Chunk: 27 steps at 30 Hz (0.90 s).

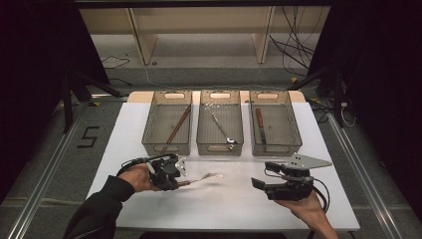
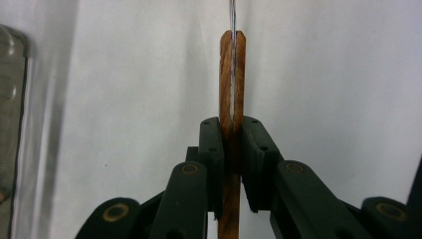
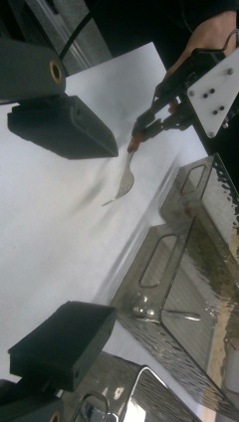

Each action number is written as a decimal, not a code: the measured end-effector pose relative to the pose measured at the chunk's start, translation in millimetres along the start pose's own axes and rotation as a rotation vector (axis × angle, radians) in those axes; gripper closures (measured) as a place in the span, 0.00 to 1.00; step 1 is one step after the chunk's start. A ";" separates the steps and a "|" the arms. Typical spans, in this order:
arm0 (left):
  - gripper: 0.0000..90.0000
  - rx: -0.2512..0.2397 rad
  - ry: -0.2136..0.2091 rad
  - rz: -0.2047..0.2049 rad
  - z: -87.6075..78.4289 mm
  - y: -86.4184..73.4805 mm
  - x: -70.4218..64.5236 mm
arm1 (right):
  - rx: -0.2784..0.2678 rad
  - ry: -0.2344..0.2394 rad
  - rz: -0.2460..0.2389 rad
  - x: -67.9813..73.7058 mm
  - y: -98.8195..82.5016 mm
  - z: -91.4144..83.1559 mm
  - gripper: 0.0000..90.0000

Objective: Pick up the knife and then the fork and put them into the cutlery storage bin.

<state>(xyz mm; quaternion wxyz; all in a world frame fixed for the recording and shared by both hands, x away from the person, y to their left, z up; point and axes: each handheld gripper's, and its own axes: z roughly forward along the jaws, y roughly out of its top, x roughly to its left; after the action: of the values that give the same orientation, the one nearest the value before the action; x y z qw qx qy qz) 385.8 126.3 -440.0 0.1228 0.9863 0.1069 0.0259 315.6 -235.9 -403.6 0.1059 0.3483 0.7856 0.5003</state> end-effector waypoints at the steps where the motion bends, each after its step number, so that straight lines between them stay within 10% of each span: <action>1: 0.89 0.002 -0.008 -0.009 -1.1 1.8 0.1 | -0.001 -0.005 -0.008 1.8 0.3 0.1 0.26; 5: 0.89 -0.047 -0.049 -0.076 -6.0 8.6 -1.2 | -0.008 -0.020 -0.072 12.5 1.1 2.6 0.26; 16: 0.89 -0.029 -0.105 -0.095 -11.5 25.5 -8.4 | 0.022 -0.039 -0.334 54.3 -0.8 27.2 0.26; 27: 0.89 -0.053 -0.114 -0.100 -20.8 43.1 -15.4 | 0.098 -0.150 -0.783 109.2 -4.8 73.4 0.29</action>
<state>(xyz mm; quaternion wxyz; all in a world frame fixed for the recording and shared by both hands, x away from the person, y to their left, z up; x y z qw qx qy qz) 378.0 87.1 -409.5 0.1559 0.9760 0.1480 -0.0337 271.0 -113.5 -422.8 0.3291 0.0628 0.8720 0.3570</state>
